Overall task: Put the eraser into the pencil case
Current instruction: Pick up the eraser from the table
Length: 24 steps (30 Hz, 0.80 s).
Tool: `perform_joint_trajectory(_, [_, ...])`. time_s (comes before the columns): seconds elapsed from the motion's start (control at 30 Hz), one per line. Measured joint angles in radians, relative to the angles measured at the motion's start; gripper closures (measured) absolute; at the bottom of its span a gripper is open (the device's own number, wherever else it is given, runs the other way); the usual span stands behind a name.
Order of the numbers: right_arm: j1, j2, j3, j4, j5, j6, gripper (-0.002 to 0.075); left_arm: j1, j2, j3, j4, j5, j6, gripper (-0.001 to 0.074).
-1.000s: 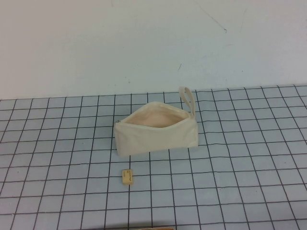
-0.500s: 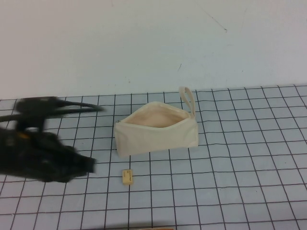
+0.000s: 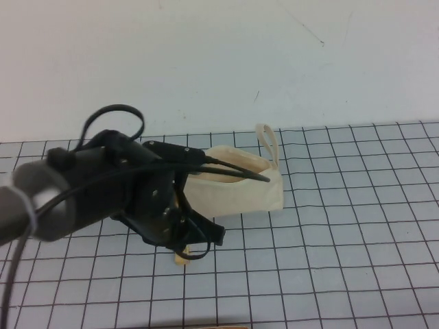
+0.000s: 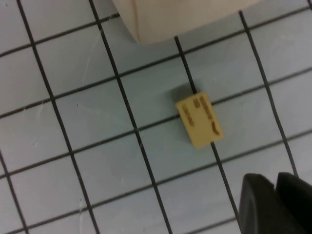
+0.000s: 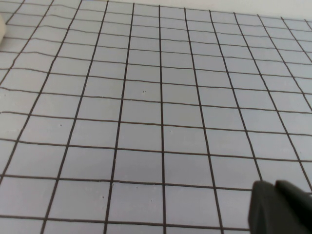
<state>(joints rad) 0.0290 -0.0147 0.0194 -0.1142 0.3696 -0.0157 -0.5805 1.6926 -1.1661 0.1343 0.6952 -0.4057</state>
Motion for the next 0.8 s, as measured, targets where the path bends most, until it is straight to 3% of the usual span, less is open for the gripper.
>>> perform_joint_trajectory(0.07, [0.0, 0.0, 0.0, 0.0, 0.0, 0.0, 0.0727, 0.002, 0.038, -0.027, 0.008, -0.002, -0.019, 0.0623])
perform_joint_trajectory(0.23, [0.0, 0.0, 0.0, 0.0, 0.0, 0.0, 0.0727, 0.008, 0.13, -0.067, 0.014, -0.002, -0.038, 0.0384])
perform_joint_trajectory(0.33, [0.0, 0.0, 0.0, 0.0, 0.0, 0.0, 0.0727, 0.008, 0.174, -0.084, 0.022, -0.002, -0.057, 0.0304])
perform_joint_trajectory(0.6, [0.0, 0.0, 0.0, 0.0, 0.0, 0.0, 0.0727, 0.017, 0.256, -0.116, 0.073, -0.01, -0.079, 0.0276])
perform_joint_trajectory(0.8, [0.0, 0.0, 0.0, 0.0, 0.0, 0.0, 0.0727, 0.09, 0.284, -0.122, 0.002, -0.028, -0.091, 0.0309])
